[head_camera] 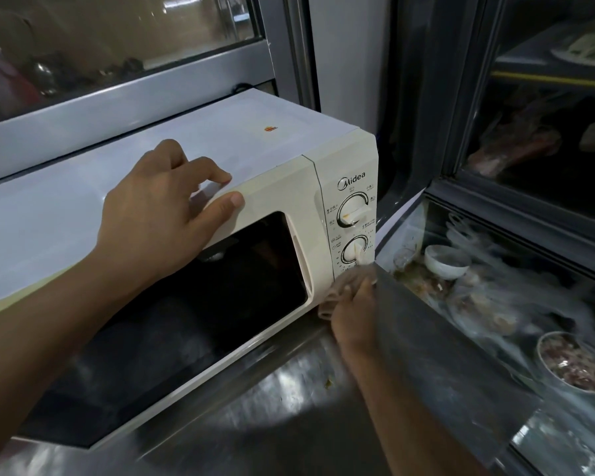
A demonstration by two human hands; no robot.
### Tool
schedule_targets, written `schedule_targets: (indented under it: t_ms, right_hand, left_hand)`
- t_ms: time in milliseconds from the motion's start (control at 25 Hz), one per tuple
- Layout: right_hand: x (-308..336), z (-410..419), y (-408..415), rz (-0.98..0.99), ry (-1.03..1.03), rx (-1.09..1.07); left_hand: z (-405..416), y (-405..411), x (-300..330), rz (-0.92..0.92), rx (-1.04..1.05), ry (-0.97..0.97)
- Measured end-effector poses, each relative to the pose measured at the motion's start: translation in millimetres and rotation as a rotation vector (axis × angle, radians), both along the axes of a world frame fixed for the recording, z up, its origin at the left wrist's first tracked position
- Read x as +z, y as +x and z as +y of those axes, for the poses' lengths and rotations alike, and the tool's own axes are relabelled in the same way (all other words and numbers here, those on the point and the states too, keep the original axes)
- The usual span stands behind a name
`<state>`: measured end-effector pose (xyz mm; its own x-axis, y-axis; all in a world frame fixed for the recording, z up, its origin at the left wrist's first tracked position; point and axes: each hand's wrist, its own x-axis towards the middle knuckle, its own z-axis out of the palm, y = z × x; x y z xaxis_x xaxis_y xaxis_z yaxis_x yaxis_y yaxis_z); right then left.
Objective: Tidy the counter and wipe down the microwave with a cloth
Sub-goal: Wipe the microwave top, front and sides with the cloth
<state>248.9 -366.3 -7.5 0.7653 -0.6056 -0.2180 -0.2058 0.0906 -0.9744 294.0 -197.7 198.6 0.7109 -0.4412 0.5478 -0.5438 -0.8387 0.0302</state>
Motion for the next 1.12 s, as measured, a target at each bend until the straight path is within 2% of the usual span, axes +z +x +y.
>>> schedule_targets:
  t_ms: [160, 280, 360, 560, 840, 960, 1120]
  right_hand:
    - [6.9, -18.8, 8.4, 0.05, -0.012, -0.051]
    - [-1.5, 3.6, -10.3, 0.074, -0.084, 0.021]
    - [-2.9, 23.4, -29.6, -0.014, -0.129, 0.052]
    - [21.8, 43.6, -45.4, -0.317, -0.443, -0.17]
    - [117.0, 33.6, -13.4, -0.577, -0.655, -0.315]
    - [140.5, 42.3, 4.8, -0.547, -0.772, -0.347]
    - [98.9, 42.4, 4.0, -0.495, -0.902, -0.305]
  left_hand:
    - [0.6, 0.8, -0.6, -0.005, 0.001, -0.002]
    - [0.3, 0.6, -1.0, 0.003, 0.008, -0.011]
    - [0.0, -0.7, -0.4, 0.015, 0.014, -0.023]
    - [0.5, 0.0, -1.1, 0.012, -0.007, -0.007]
    - [0.3, -0.4, -1.5, 0.016, -0.003, -0.034]
    - [0.1, -0.5, -1.6, 0.01, -0.012, -0.034]
    - [0.7, 1.9, -2.8, -0.012, -0.024, -0.033]
